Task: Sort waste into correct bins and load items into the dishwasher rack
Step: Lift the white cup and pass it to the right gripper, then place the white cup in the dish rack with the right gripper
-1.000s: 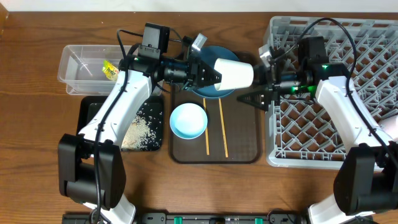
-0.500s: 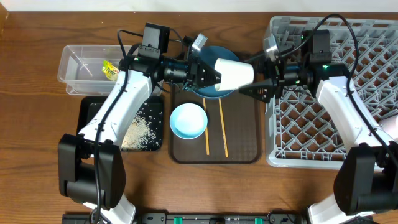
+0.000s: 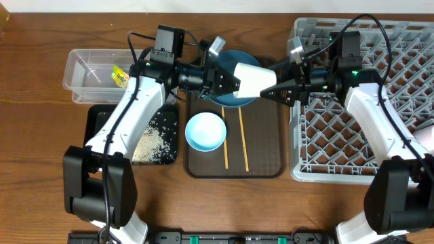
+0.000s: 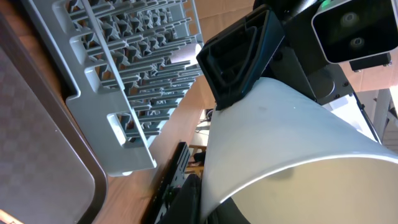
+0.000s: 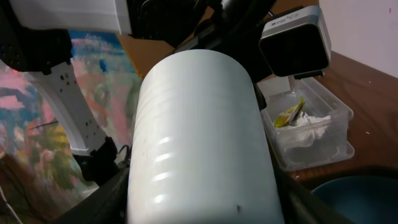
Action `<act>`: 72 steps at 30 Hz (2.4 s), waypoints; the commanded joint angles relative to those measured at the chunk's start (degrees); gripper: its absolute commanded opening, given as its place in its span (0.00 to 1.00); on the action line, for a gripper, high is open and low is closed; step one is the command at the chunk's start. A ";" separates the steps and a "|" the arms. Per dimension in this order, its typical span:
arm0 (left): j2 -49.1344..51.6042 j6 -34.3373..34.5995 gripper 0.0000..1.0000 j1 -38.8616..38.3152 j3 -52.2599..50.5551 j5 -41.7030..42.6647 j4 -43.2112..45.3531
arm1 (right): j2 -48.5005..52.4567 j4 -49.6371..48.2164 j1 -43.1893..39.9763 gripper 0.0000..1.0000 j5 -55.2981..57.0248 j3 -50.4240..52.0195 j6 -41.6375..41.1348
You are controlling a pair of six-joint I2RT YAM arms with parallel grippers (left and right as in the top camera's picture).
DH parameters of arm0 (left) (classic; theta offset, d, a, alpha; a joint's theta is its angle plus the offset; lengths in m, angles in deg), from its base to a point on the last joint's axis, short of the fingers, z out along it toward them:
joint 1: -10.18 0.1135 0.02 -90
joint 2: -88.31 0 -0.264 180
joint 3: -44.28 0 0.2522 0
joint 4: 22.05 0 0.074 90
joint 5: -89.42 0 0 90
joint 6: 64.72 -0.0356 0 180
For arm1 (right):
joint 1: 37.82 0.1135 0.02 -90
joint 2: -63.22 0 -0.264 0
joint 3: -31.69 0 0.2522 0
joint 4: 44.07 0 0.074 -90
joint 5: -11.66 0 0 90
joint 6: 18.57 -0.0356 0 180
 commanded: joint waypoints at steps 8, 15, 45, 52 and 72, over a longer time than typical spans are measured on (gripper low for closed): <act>0.37 -3.19 0.58 -0.02 -0.02 -24.09 -7.26 | -0.33 1.40 -0.26 0.40 11.34 0.11 -11.61; -1.46 -6.58 0.65 2.23 -0.02 -49.16 -18.75 | -2.14 14.38 -2.38 0.31 37.42 -0.33 -14.14; -13.14 -6.54 0.66 5.16 -0.02 -65.96 -24.41 | -4.76 38.14 -36.06 0.01 94.53 -14.05 -33.92; -13.14 -6.54 0.66 5.16 -0.02 -65.96 -24.41 | 0.61 37.73 -37.77 0.01 94.47 -14.05 -34.05; -13.14 -6.56 0.72 5.11 -0.02 -66.75 -27.56 | -1.11 36.68 -35.65 0.99 74.49 -15.65 -33.51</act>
